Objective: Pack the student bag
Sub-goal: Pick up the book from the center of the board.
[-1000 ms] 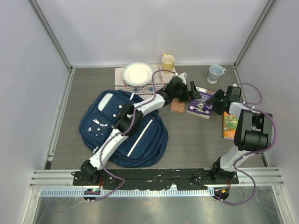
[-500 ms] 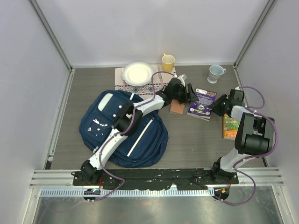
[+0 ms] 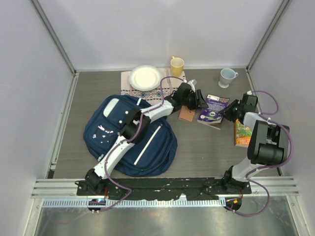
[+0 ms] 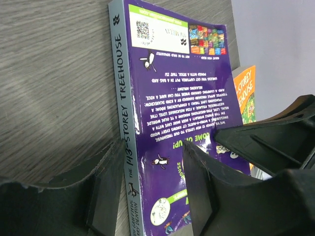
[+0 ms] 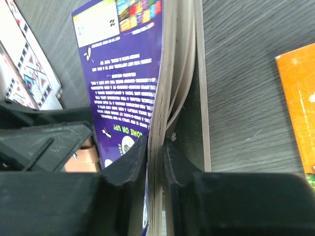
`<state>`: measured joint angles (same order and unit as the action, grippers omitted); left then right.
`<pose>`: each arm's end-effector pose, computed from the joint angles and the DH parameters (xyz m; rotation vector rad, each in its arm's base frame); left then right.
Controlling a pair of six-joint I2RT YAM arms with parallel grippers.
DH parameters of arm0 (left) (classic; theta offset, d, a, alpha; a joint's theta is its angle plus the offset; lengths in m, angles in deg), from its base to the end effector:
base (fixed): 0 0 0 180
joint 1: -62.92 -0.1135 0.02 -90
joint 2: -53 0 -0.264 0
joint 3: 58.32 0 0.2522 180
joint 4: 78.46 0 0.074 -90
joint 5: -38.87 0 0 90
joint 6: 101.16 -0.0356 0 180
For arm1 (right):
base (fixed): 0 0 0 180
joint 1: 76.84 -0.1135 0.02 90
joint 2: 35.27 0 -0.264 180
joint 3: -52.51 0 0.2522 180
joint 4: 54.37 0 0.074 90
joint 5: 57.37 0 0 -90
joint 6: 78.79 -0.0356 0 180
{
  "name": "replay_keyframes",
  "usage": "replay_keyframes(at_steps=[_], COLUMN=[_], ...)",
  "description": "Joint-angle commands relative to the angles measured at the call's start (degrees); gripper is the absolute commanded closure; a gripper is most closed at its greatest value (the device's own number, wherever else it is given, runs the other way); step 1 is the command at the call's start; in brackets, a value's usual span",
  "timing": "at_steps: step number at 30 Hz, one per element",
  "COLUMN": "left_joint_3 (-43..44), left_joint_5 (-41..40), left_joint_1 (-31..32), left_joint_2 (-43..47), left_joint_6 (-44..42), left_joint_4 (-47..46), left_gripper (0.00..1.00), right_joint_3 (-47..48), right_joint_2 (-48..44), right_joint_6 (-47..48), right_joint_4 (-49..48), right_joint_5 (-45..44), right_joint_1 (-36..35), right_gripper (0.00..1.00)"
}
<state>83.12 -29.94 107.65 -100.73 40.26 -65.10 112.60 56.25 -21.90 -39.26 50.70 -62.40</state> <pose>0.4170 -0.4312 0.1303 0.1351 2.2961 -1.3547 0.3091 -0.0682 0.1676 0.8253 2.2493 0.5298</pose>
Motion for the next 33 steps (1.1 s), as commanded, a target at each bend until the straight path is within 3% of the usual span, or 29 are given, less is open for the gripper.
replay_keyframes(at_steps=[1,3,5,9,15,23,27,33], left_joint_3=[0.12,-0.06,-0.32,-2.51,-13.39,-39.14,-47.68,-65.70], left_joint_5=[7.11,7.29,7.20,5.62,2.80,0.43,-0.01,-0.80], left_joint_1=[3.61,3.52,3.52,3.35,1.59,-1.92,-2.28,-4.56], left_joint_2=[2.30,2.56,3.17,8.07,20.12,45.94,54.13,67.05], left_joint_6=[2.72,2.72,2.46,0.88,-1.06,-2.46,-4.13,0.26], left_joint_4=[-1.00,-1.09,-1.00,-0.56,-4.75,-13.91,-15.15,-28.06], left_gripper=[0.48,0.48,0.45,0.22,0.02,0.00,0.00,0.00], right_joint_3=[1.39,2.28,2.72,4.73,6.06,2.29,-1.05,-8.44], right_joint_2=[0.32,-0.38,-2.92,-8.02,-18.72,-32.89,-37.99,-45.82], right_joint_6=[1.54,2.25,3.04,4.01,1.55,-0.38,-3.27,-17.07], right_joint_4=[2.41,3.92,5.59,9.19,9.90,11.32,8.42,-8.01], right_joint_5=[2.86,1.02,-2.15,-4.88,1.18,12.77,26.80,37.12], right_joint_1=[-1.34,-1.34,-1.25,-1.34,-1.34,-1.34,-1.34,-1.78], right_gripper=[0.88,0.99,0.99,0.99,0.99,0.99,0.99,0.99])
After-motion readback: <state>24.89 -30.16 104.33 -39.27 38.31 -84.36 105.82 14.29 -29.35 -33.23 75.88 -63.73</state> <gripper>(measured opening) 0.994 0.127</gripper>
